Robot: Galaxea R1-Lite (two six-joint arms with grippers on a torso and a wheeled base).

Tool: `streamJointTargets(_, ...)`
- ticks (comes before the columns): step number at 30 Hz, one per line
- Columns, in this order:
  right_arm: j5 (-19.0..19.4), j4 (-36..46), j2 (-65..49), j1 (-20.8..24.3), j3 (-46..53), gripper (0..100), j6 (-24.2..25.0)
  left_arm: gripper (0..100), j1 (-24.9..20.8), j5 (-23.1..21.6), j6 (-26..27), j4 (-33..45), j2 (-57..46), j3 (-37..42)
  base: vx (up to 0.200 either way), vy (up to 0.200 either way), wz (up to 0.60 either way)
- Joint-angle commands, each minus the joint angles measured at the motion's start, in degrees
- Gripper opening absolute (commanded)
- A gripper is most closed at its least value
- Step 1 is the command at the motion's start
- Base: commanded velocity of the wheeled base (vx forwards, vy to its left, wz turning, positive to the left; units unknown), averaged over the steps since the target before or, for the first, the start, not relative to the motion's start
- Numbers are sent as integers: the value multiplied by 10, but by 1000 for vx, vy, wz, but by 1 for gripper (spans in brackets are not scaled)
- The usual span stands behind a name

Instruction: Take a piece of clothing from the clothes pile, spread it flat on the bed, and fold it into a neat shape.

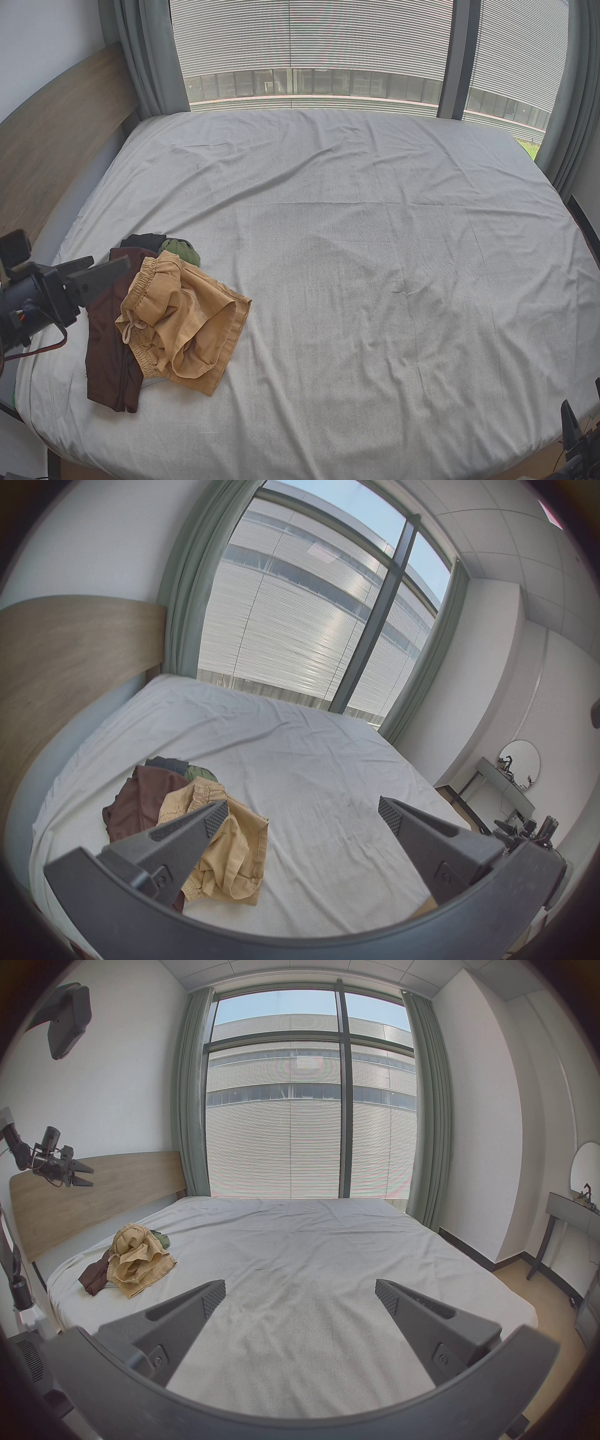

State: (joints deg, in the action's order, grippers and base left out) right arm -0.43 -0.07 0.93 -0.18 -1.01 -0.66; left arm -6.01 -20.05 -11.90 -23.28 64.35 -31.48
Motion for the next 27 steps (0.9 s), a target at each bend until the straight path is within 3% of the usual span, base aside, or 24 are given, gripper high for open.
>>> streamJointTargets(1,0,0,-5,0,10,100,0,100,14,-11,-2,-3,60,-10,0,0,0)
streamJointTargets(7,0,0,-5,0,10,100,0,100,39,-12,-1,-38,109,-17,0,0,0)
streamJointTargets(11,0,0,-5,0,10,100,0,100,74,-20,-2,-106,162,-10,0,0,0)
streamJointTargets(25,0,0,-5,0,10,100,0,100,103,-46,-37,-156,242,-22,0,0,0)
streamJointTargets(27,0,0,-5,0,10,100,0,100,115,-49,-39,-191,271,-23,0,0,0)
